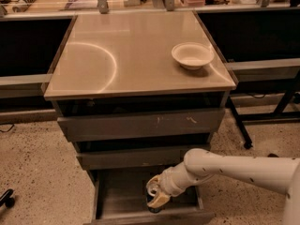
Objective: Place pepsi can into bottom drawer
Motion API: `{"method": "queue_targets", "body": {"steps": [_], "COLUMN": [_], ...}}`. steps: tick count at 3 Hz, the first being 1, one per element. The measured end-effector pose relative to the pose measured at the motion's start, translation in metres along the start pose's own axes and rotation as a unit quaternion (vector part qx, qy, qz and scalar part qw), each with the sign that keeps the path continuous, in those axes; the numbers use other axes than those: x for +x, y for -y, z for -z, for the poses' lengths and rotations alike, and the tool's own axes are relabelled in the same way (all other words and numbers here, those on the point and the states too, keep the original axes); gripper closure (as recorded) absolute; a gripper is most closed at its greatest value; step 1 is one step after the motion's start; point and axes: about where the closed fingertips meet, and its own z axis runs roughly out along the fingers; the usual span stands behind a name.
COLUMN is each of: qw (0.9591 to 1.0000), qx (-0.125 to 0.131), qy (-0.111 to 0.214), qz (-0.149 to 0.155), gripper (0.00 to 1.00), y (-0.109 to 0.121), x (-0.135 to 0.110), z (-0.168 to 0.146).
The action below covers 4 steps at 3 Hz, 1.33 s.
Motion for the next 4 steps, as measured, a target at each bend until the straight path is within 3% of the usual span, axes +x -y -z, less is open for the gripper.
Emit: {"method": "queue_targets", "body": {"steps": [1, 2, 3, 4], "qw": [0.9996, 0.9996, 0.9985, 0.9944], "qx": [0.026, 0.026, 0.035, 0.056], "qy": [0.000, 0.000, -0.024, -0.048], "qz": [0.000, 0.000, 0.034, 0.076], "gripper": [1.00, 1.00, 1.00, 1.00], "y": [0.047, 0.047, 0.047, 0.057], "x": [0.044, 0.044, 0.058, 0.088], "z": [-0.040, -0.040, -0.054, -0.074]}}
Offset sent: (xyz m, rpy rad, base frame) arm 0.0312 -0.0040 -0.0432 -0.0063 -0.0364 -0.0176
